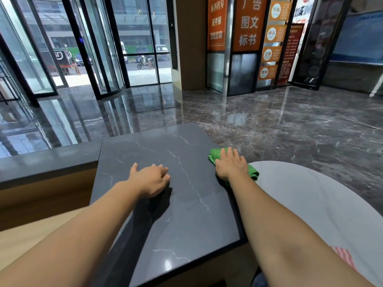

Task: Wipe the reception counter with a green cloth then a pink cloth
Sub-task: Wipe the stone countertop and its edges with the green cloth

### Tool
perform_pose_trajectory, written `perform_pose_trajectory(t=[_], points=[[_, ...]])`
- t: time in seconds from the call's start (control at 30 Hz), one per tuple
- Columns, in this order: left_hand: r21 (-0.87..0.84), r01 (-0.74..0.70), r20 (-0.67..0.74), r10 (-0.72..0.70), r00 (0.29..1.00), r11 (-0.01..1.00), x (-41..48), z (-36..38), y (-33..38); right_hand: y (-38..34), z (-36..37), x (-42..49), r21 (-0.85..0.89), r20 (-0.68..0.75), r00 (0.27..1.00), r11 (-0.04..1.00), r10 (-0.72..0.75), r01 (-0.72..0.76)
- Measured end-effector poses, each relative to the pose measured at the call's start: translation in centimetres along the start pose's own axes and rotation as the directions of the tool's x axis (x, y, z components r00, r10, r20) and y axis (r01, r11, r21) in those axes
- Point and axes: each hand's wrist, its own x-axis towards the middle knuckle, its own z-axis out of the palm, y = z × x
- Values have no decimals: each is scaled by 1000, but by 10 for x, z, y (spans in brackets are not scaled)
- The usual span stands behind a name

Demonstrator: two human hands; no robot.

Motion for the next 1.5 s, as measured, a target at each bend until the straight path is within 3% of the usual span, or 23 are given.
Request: perform_pose_trajectory(t=[0.33, 0.5, 0.67, 1.0, 1.23, 1.4, 1.5], points=[[-29, -6, -41, 5, 999, 1000, -41, 11, -30, -65, 20, -85, 13, -24, 1000, 1000, 2, -2], [-21, 15, -59, -16, 998, 1000, -57, 18, -35, -101, 29, -117, 29, -32, 996, 996, -84, 85], [-21, 12, -56, -13, 998, 1000, -64, 18, -28, -79, 25, -113, 29, -7, 984, 983, -179, 179], [-49, 33, -58, -36, 998, 998, -82, 31, -7, 22, 2, -80, -44, -57, 998, 999, 10, -12], [12, -19, -160, 21, 987, 1000, -129, 47, 5, 13, 2, -95, -31, -30, 997, 997, 72, -73], [66, -104, -346, 120, 931, 992, -163, 72, 13, -22, 12, -129, -2, -59, 993, 994, 107, -107], [96, -38, -373, 72, 925, 995, -169, 83, 18, -50, 20, -152, 13, -71, 994, 997, 79, -79]])
